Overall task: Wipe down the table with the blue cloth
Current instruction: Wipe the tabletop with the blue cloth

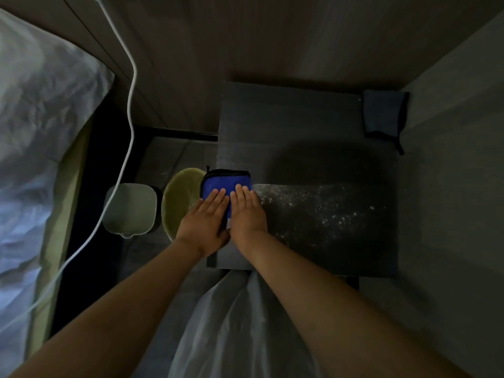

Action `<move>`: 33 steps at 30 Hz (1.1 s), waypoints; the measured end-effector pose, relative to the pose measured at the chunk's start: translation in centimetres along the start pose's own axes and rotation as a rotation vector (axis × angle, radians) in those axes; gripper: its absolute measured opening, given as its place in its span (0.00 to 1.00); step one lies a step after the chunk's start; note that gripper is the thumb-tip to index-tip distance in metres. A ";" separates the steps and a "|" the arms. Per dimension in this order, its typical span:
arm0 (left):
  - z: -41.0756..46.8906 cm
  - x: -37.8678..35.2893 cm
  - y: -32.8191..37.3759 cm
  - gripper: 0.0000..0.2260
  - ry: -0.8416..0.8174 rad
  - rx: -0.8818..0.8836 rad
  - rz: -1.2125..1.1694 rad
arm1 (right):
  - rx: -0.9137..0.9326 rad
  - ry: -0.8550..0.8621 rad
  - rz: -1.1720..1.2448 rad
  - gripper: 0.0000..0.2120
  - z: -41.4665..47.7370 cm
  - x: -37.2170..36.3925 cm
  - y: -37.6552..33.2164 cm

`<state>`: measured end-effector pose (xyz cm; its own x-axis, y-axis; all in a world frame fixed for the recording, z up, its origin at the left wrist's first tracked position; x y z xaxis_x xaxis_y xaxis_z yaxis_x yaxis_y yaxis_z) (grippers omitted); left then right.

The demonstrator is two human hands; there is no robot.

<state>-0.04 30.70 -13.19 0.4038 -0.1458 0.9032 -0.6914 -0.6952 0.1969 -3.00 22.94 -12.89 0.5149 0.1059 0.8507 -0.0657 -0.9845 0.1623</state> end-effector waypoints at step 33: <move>6.6 -0.5 15.0 0.39 -0.171 -0.195 0.203 | -0.235 -0.041 0.197 0.35 -4.4 -5.1 13.9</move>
<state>-6.64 15.69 -13.17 0.3290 -0.3955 0.8575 -0.8634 -0.4939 0.1035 -10.27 9.30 -12.82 0.5061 -0.0945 0.8573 -0.3609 -0.9260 0.1110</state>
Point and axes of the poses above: each hand's wrist, its own z-axis towards the middle knuckle, its own x-axis out of the back of the hand, y = z × x, the point moved 6 cm from there along z, towards the middle knuckle, and after that the axes turned 13 degrees about y, right-handed, at the moved point
